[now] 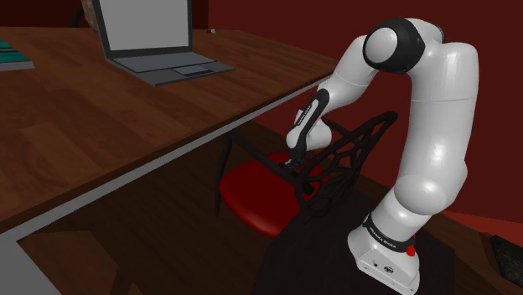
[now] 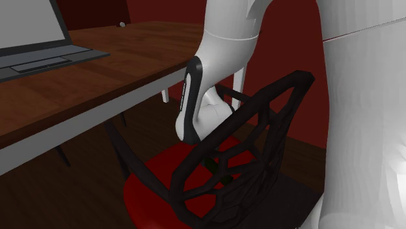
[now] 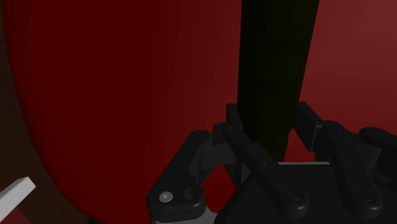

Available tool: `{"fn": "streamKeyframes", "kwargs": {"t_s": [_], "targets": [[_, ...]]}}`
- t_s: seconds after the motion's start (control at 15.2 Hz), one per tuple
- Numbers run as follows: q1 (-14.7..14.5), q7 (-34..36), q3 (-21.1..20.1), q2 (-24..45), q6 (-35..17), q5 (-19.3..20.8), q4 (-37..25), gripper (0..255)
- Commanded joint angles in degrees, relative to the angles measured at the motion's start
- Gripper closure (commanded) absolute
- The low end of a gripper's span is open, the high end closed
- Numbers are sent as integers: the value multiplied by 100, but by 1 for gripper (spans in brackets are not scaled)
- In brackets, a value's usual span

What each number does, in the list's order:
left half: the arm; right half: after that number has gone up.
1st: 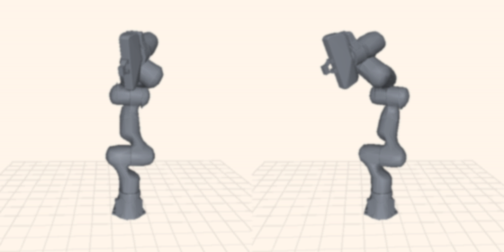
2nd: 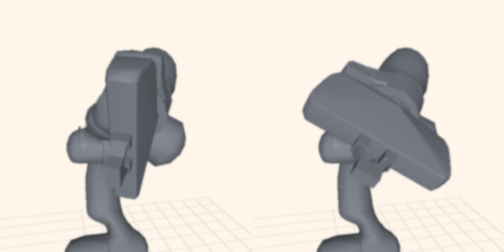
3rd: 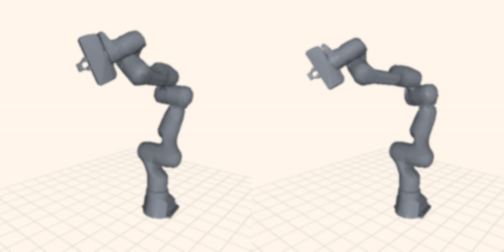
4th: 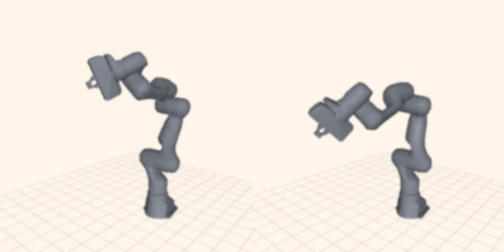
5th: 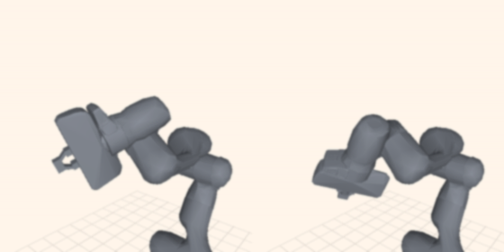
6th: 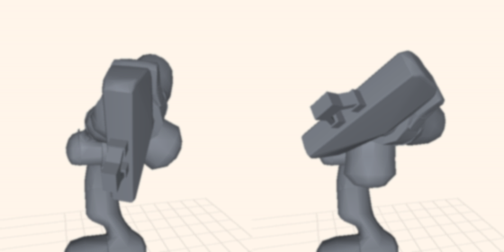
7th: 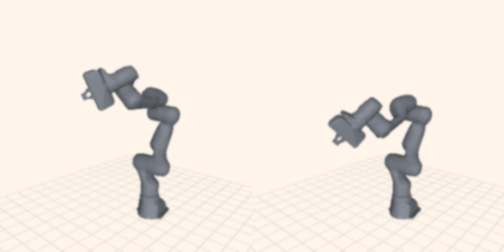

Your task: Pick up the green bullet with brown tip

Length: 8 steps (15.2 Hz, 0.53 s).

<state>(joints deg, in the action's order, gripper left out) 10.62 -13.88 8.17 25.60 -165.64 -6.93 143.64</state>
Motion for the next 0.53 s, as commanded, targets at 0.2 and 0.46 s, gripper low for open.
{"fn": "streamKeyframes", "kwargs": {"t_s": [0.2, 0.46], "targets": [[2, 1, -4, 22, -7, -3, -10, 255], [-112, 74, 135, -356, 263, 103, 100, 255]]}}
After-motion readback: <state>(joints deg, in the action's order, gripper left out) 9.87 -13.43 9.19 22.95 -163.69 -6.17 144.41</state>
